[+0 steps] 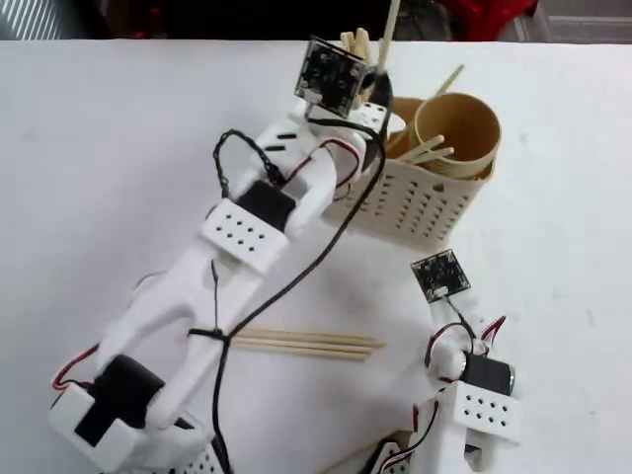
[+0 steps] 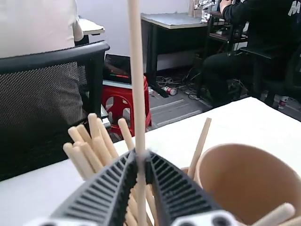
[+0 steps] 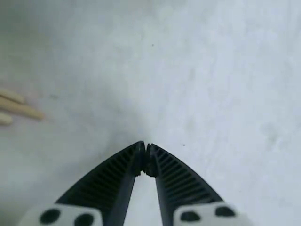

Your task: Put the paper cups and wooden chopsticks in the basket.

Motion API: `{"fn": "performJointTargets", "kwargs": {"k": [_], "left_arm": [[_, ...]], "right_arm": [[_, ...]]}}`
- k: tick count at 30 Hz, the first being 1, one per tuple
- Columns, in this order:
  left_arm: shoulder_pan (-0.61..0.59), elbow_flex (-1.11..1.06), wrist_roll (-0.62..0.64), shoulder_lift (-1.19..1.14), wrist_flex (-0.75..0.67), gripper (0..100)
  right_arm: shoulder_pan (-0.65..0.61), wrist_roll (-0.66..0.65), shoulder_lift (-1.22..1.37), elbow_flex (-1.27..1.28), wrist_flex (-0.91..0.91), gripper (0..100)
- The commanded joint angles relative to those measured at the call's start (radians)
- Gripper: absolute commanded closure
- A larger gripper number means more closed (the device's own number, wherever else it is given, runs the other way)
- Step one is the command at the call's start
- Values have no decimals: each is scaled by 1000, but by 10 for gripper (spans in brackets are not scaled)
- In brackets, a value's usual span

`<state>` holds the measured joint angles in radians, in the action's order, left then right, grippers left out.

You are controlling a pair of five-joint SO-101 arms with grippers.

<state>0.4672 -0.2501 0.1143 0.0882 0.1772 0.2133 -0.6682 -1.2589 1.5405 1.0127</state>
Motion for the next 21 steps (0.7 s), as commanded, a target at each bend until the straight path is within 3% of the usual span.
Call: {"fn": "performJointTargets", "kwargs": {"k": [1,5,9,13,18,21], "left_arm": [[-31,61,106,12,34,921],[-59,87,219,10,94,871],[-68,173,226,12,195,873],[-105,292,226,56,385,873],[-197,397,219,217,721,873],[-229,396,210,286,778,897]], "right_arm": [[-5,-11,-15,-5,-18,981],[-5,-11,-15,-5,-18,981],[-5,-11,-15,-5,-18,981],[-5,-11,-15,-5,-18,981],[-7,-11,-15,-5,-18,981],[-8,-11,-15,-5,-18,981]]}}
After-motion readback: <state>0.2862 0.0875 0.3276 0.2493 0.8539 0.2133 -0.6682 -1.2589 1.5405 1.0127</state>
